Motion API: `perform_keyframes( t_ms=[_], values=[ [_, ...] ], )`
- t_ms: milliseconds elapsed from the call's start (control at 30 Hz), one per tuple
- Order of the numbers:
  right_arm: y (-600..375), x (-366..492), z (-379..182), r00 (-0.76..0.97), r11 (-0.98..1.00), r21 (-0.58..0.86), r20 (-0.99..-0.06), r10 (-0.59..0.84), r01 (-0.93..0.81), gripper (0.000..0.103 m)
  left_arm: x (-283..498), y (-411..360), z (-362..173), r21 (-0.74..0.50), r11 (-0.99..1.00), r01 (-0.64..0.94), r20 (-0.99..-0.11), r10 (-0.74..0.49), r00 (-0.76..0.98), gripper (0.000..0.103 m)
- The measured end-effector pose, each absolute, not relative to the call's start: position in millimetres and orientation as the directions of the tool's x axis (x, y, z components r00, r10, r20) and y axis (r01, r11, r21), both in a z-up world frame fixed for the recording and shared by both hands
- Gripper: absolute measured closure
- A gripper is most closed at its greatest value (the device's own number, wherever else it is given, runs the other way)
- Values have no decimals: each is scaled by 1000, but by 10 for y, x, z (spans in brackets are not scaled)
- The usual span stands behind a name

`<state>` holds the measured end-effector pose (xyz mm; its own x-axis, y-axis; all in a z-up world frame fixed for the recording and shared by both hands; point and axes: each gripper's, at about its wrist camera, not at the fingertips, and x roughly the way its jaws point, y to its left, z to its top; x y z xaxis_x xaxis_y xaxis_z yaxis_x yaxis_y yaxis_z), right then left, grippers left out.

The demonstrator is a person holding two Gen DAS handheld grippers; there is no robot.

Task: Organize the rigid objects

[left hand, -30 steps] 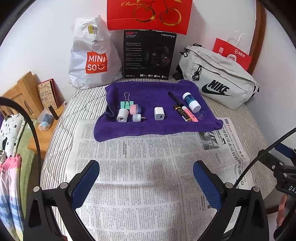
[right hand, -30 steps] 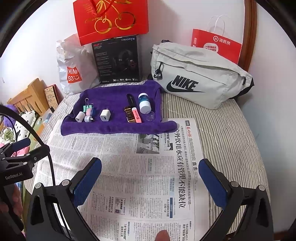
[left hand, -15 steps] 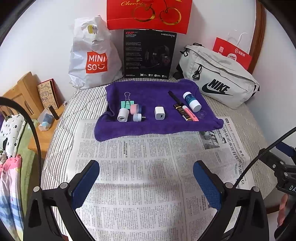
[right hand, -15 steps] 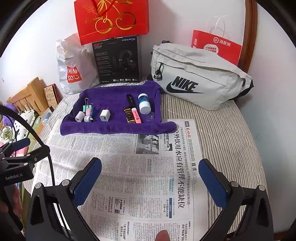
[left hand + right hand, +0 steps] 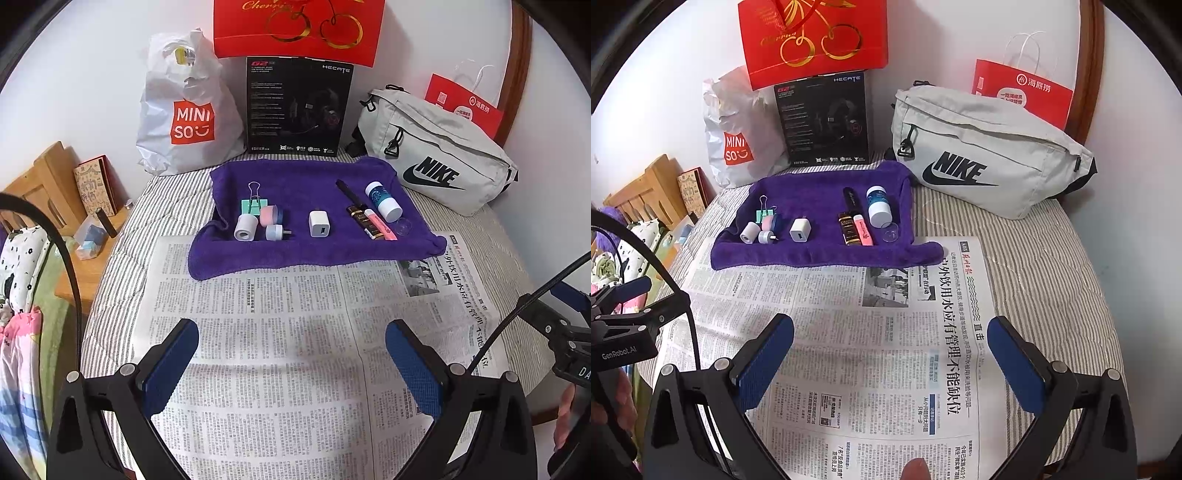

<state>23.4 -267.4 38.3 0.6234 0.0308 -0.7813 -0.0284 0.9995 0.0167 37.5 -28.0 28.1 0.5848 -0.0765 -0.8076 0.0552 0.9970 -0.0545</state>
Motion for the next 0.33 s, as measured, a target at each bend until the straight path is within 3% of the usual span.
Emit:
perform_keyframes(
  t_ms=[333],
  values=[
    [-2683,257,359,617,999,15,-786,30,-29,0,402,-293,228,-61,996,63,-809,-86,582,0]
  ],
)
